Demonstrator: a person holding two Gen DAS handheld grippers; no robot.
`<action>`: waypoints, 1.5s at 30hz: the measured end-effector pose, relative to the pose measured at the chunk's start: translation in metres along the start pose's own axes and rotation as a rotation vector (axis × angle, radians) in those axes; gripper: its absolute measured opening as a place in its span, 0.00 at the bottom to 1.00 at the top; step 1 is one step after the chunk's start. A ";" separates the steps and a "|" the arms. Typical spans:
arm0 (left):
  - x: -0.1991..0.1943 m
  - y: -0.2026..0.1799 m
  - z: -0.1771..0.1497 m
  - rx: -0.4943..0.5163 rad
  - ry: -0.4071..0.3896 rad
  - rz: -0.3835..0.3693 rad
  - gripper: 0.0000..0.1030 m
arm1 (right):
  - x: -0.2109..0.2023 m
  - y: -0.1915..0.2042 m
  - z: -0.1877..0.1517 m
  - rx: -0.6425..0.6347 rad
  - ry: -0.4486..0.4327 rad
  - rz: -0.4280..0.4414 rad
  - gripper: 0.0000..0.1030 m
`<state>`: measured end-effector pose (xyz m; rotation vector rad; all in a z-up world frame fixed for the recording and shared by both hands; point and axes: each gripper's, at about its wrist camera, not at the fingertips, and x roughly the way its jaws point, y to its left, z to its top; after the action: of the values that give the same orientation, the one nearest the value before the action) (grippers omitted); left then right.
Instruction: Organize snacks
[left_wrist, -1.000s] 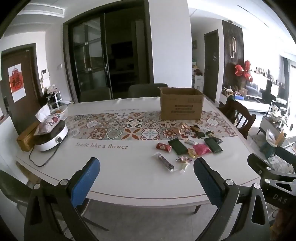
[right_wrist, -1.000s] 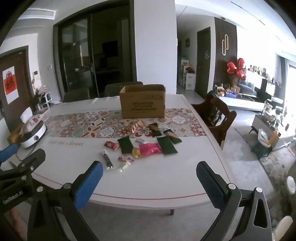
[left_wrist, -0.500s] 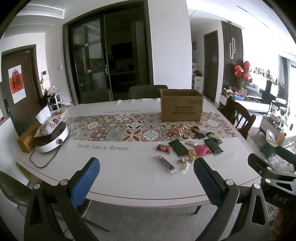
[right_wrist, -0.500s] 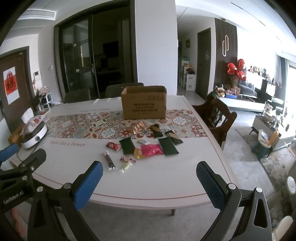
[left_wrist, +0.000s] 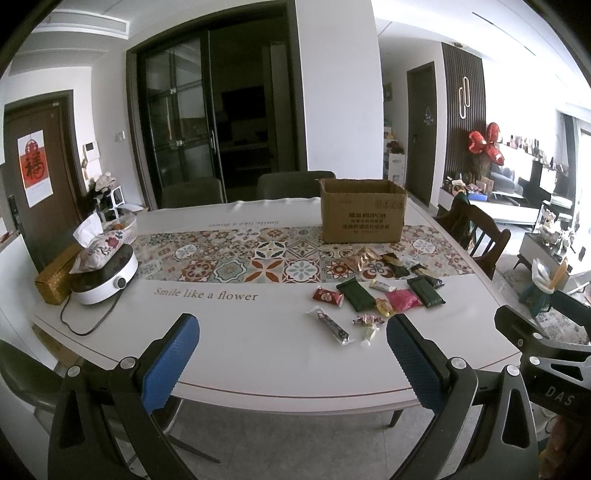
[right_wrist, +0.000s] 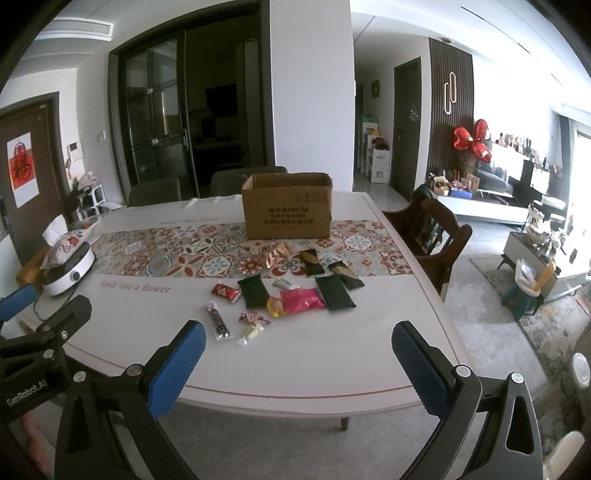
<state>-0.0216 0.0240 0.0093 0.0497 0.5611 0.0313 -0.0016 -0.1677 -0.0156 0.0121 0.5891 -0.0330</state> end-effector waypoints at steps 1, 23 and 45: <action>-0.001 0.001 0.000 0.000 0.001 0.000 1.00 | 0.000 0.000 0.000 0.000 0.000 0.000 0.99; -0.001 0.000 -0.002 0.002 -0.002 0.001 1.00 | -0.001 -0.002 0.000 0.000 -0.005 0.003 0.99; 0.013 -0.003 0.009 0.000 0.048 -0.016 1.00 | 0.010 -0.008 0.005 -0.003 0.015 0.026 0.99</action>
<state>-0.0062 0.0217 0.0097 0.0449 0.6095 0.0172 0.0098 -0.1759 -0.0168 0.0176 0.6038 -0.0065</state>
